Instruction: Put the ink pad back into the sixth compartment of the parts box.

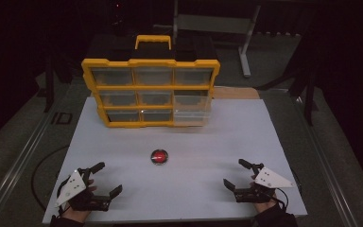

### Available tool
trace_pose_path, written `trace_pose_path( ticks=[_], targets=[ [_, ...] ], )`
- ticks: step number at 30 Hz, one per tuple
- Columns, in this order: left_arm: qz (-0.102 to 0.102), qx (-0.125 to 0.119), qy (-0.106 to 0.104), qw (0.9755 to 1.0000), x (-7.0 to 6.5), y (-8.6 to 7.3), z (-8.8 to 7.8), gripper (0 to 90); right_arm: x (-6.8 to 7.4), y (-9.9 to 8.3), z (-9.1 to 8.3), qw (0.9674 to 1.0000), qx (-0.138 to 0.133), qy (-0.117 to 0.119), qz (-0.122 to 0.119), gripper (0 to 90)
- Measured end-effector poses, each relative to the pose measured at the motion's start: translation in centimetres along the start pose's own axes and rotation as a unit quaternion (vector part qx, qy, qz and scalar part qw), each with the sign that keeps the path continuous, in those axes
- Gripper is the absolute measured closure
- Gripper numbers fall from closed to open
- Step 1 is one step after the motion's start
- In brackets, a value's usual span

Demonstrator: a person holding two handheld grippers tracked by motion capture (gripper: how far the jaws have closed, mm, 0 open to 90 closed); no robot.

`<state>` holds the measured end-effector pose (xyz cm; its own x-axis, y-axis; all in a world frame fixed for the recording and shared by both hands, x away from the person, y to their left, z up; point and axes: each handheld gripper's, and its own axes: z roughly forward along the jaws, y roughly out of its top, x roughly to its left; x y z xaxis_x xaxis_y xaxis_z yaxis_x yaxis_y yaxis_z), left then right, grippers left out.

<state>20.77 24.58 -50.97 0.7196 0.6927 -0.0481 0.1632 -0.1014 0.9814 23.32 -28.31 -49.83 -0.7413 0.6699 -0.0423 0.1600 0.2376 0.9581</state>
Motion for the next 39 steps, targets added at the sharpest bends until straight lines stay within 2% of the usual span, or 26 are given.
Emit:
trace_pose_path(
  ticks=[7, 10, 16, 20, 26, 29, 39],
  targets=[
    [-0.001, 0.011, 0.0, 0.9999, 0.0, 0.0, 0.0, 0.3, 0.1, 0.3, -0.3, 0.9999, -0.015, -0.008, 0.001, 9.4],
    [0.001, 0.016, -0.005, 0.9999, -0.2, 0.1, 0.0, 0.3, 0.1, 0.3, -0.2, 0.9999, -0.01, -0.013, -0.003, 9.4],
    [-0.004, 0.006, -0.009, 0.9999, -0.4, 0.7, -0.2, 0.3, 0.3, 0.4, 0.1, 0.9999, -0.005, -0.009, -0.005, 9.4],
    [-0.005, 0.015, -0.019, 0.9997, -0.6, 1.3, -0.1, 0.3, 0.3, 0.5, 0.1, 0.9999, -0.007, -0.009, -0.004, 9.4],
    [0.004, 0.02, -0.036, 0.9991, -0.8, 3.2, 0.3, 0.3, 0.3, 0.5, 0.1, 0.9999, -0.01, -0.007, -0.001, 9.5],
    [0.017, 0.023, -0.034, 0.999, -0.8, 4.4, 0.4, 0.3, 0.4, 0.5, 0.2, 0.9999, -0.01, -0.006, -0.001, 9.5],
    [0.016, 0.018, -0.044, 0.9987, -0.5, 7.3, 0.9, 0.3, 0.6, 0.7, 0.2, 0.9999, -0.009, -0.006, -0.004, 9.5]
  ],
)
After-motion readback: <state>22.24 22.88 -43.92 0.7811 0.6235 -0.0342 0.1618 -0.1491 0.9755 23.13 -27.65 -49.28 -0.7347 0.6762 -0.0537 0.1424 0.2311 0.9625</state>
